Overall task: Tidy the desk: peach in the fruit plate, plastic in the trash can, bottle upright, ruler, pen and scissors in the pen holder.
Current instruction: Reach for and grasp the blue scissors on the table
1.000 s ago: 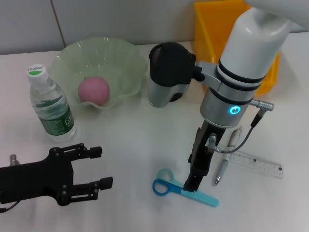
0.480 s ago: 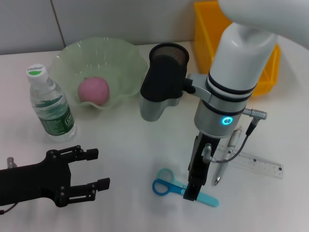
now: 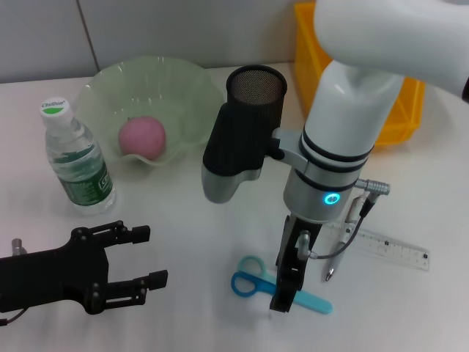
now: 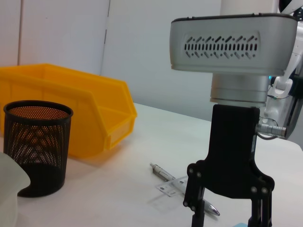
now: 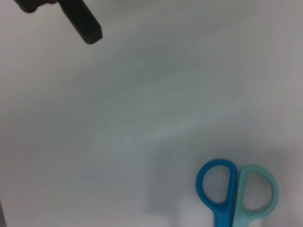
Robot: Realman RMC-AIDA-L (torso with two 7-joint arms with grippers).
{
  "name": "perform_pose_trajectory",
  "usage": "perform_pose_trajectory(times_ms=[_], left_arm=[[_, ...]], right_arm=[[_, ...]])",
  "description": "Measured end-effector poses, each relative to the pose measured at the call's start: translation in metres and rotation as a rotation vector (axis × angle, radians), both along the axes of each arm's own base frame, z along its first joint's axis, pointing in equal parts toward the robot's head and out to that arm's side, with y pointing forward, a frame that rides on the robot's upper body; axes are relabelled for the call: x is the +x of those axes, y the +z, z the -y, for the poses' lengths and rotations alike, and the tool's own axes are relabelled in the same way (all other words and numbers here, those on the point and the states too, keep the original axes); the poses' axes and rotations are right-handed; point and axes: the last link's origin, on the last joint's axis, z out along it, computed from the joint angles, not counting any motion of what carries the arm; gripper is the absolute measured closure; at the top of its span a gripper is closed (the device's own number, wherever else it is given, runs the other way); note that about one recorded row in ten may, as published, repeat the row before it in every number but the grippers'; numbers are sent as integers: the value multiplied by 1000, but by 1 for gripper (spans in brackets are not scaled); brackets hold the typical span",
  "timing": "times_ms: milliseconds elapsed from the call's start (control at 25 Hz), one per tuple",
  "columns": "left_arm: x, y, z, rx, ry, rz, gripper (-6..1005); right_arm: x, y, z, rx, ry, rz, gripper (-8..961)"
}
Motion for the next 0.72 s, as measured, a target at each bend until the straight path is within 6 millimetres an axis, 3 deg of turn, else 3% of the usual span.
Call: perform_pose_trajectory(times_ms=[720], left_arm=[[0, 2, -2, 5, -3, -3, 217]], right_arm=[[1, -7, 1, 6, 31, 0, 213]])
